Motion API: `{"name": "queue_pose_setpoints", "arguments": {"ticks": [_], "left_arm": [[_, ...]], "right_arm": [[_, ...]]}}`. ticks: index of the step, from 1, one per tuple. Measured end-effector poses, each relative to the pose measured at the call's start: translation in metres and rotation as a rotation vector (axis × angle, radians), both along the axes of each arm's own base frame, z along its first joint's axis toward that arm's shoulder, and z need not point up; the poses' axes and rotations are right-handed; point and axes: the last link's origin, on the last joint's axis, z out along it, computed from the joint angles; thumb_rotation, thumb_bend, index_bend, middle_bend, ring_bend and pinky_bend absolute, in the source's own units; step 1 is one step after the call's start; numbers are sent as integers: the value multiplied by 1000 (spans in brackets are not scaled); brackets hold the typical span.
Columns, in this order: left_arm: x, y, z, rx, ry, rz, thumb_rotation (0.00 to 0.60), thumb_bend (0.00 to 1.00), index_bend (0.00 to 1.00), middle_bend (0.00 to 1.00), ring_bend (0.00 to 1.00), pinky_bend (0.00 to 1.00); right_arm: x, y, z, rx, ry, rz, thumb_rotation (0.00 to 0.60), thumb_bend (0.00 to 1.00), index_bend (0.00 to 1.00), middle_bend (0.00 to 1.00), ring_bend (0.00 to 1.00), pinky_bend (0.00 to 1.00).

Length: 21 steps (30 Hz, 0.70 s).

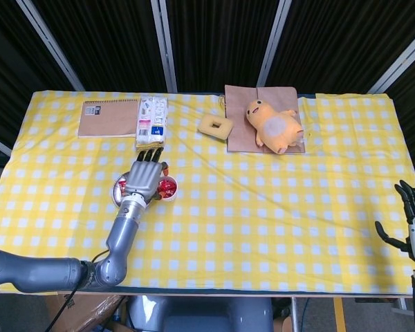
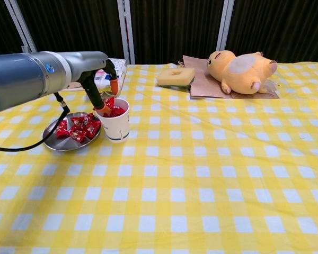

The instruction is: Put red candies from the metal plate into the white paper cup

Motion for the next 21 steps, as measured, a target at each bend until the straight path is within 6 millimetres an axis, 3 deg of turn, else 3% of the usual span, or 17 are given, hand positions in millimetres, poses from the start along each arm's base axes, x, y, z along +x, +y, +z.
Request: {"name": "queue_pose_setpoints", "arguments": {"ticks": [11,21], "left_arm": [[0,-1,15,20,-24,-19,600,249,399,0,0,16],[-26,-4,33,22,4,27,600,253,388,0,0,16]], "right_arm": [[0,0,0,1,0,0,600,409,0,0,0,0],[0,1,0,3,1,0,600,409,0,0,0,0]]}}
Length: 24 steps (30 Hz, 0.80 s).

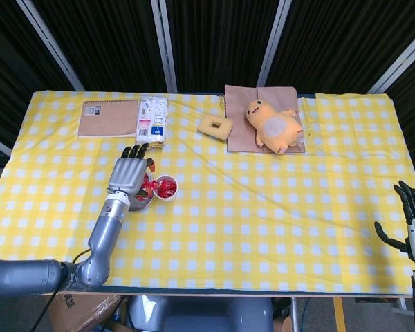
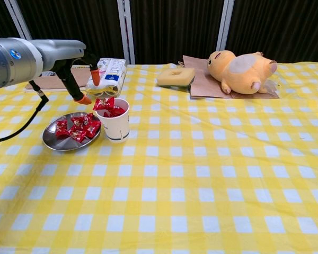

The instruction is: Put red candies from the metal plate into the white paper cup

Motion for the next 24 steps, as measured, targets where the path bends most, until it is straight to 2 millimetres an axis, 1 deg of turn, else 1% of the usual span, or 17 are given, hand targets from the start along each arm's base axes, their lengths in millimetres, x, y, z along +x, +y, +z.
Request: {"name": "queue_pose_setpoints", "arguments": {"ticks": [6,10,18,24], "left_arm": [[-28,-5,6,9,46,33,600,253,388,0,0,16],[-43,-5,4,2,83,46,600,254,389,0,0,16],[-65,-4,-11,-27,184,38,600,253,418,0,0,16],[-72,-2,-24,-35,227,12,600,255,419,0,0,16]], "right_arm": [[0,0,-2,5,4,1,600,410,0,0,0,0],[0,-1,-2,3,3,-1,600,409,0,0,0,0],[-1,-1,-1,2,0,-5,600,410,0,0,0,0],[0,-2,-1,1,3,-4,600,409,0,0,0,0]]}}
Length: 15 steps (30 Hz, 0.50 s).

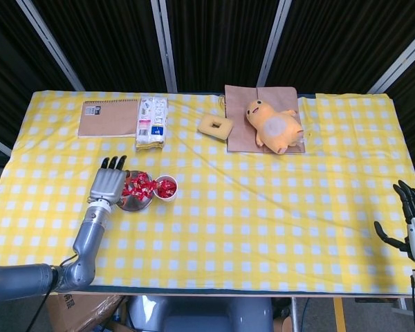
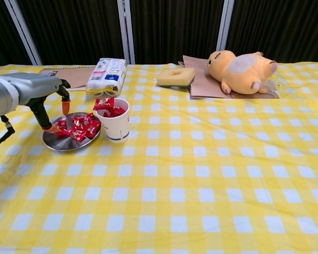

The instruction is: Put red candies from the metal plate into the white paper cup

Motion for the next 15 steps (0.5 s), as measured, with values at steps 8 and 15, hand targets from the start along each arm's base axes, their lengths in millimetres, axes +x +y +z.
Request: {"name": "queue_pose_setpoints", "arguments": {"ticks": [8,15], "left_arm": [[0,2,-18,-51,59,-48,600,255,418,0,0,16],[3,2,-30,-80,79,-57,600,258,420,0,0,16]], "right_arm": [[-1,1,0,-1,-1,-4,600,410,0,0,0,0],[-1,1,1,-4,-3,-3,600,409,0,0,0,0]]}}
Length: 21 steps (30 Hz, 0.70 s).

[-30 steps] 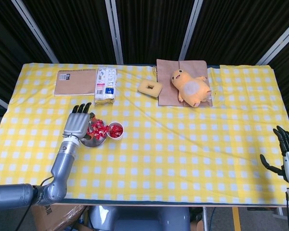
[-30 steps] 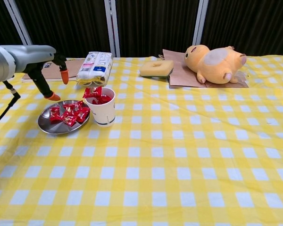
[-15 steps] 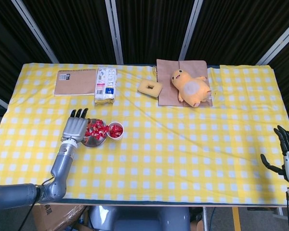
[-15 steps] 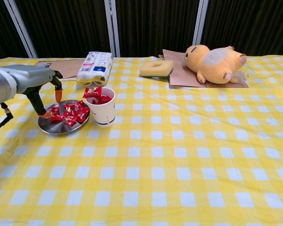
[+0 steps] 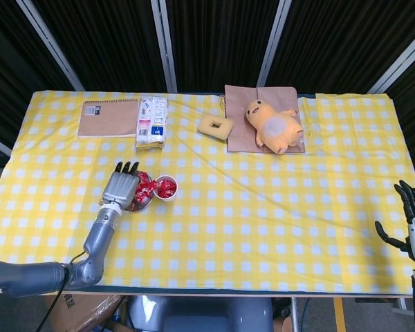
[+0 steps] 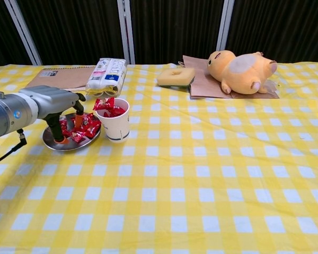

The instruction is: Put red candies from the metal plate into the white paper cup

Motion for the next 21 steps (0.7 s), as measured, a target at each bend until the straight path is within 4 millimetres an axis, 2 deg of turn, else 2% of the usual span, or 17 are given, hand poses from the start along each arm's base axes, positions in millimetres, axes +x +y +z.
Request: {"name": "queue_pose_setpoints", "arguments": {"ticks": [10,21], "left_arm": [[0,2,-1,-6,26,6,600,260,427,0,0,16],[7,1,-6,8,-24,-15,600,260,443,0,0,16]], "right_arm": [[0,0,0,1,-1,4,600,409,0,0,0,0],[0,1,0,1,0,3,600,410,0,0,0,0]]}}
